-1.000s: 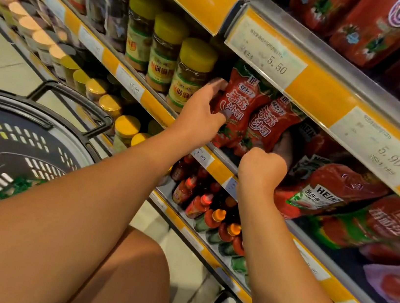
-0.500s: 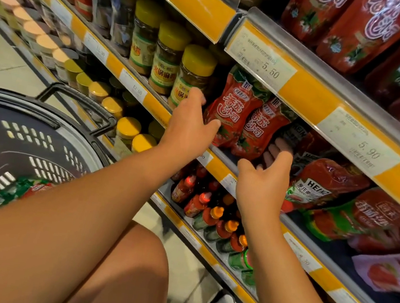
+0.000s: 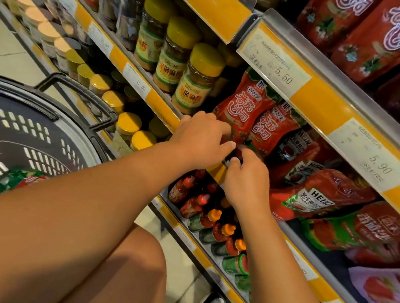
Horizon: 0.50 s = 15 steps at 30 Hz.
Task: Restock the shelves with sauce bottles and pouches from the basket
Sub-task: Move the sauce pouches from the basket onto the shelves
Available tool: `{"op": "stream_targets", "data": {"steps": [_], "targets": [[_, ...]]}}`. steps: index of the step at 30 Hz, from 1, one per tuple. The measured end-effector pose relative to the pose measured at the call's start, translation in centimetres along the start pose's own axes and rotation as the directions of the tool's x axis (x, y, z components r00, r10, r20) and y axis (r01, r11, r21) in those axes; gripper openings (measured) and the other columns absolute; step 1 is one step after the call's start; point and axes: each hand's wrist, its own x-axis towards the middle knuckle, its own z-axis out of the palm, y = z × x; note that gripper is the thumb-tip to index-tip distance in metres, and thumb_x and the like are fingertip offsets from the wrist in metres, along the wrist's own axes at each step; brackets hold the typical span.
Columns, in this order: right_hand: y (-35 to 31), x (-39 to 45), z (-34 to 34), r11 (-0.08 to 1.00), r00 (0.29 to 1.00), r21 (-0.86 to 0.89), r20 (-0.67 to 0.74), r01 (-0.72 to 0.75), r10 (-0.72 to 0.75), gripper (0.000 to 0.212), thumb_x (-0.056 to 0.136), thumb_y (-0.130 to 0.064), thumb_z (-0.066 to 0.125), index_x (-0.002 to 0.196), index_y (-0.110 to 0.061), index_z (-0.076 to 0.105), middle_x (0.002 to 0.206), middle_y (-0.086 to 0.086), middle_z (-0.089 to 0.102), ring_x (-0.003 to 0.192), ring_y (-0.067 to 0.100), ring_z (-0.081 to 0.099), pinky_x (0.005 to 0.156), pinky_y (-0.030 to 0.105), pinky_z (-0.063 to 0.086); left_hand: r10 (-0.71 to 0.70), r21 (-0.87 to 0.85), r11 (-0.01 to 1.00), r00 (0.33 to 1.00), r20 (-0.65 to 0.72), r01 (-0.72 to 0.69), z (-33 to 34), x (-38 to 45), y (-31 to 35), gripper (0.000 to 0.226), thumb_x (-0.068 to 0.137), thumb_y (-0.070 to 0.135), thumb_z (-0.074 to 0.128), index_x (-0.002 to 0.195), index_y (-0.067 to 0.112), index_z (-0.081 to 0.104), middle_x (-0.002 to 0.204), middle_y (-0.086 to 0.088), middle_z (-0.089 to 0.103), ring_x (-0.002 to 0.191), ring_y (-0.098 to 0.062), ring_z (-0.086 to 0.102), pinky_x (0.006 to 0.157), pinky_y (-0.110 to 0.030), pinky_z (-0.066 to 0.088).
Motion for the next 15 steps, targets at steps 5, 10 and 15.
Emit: {"op": "stream_targets", "data": {"steps": [5, 10, 15], "targets": [[0.4, 2.1, -0.2, 0.999, 0.999, -0.036, 0.030, -0.017, 0.018, 0.025, 0.107, -0.025, 0.044, 0.124, -0.013, 0.056, 0.121, 0.014, 0.061, 0.114, 0.037, 0.058, 0.083, 0.038, 0.045, 0.006, 0.053, 0.999, 1.000, 0.012, -0.007, 0.7, 1.5, 0.3, 0.044, 0.099, 0.059, 0.049, 0.112, 0.023, 0.070, 0.114, -0.012, 0.064, 0.120, -0.037, 0.051, 0.099, -0.051, 0.040], [0.8, 3.7, 0.0, 0.996, 0.997, -0.083, 0.066, -0.043, 0.048, 0.036, 0.103, -0.025, 0.043, 0.136, -0.015, 0.052, 0.136, 0.014, 0.053, 0.121, 0.030, 0.050, 0.091, 0.038, 0.045, 0.003, 0.063, 0.998, 1.000, 0.027, -0.005, 1.6, 3.2, 0.5, 0.043, 0.099, 0.059, 0.049, 0.114, 0.023, 0.068, 0.125, -0.011, 0.063, 0.124, -0.039, 0.051, 0.101, -0.049, 0.039], [0.2, 4.4, -0.6, 0.959, 0.940, -0.178, 0.226, -0.219, 0.257, 0.035, 0.107, -0.027, 0.033, 0.080, -0.009, 0.048, 0.089, 0.009, 0.053, 0.094, 0.031, 0.047, 0.077, 0.034, 0.032, 0.024, -0.036, 0.999, 1.000, -0.020, -0.025, 2.5, 4.3, 0.5, 0.045, 0.099, 0.055, 0.052, 0.136, 0.031, 0.061, 0.143, -0.007, 0.055, 0.135, -0.034, 0.044, 0.107, -0.048, 0.041]]}}
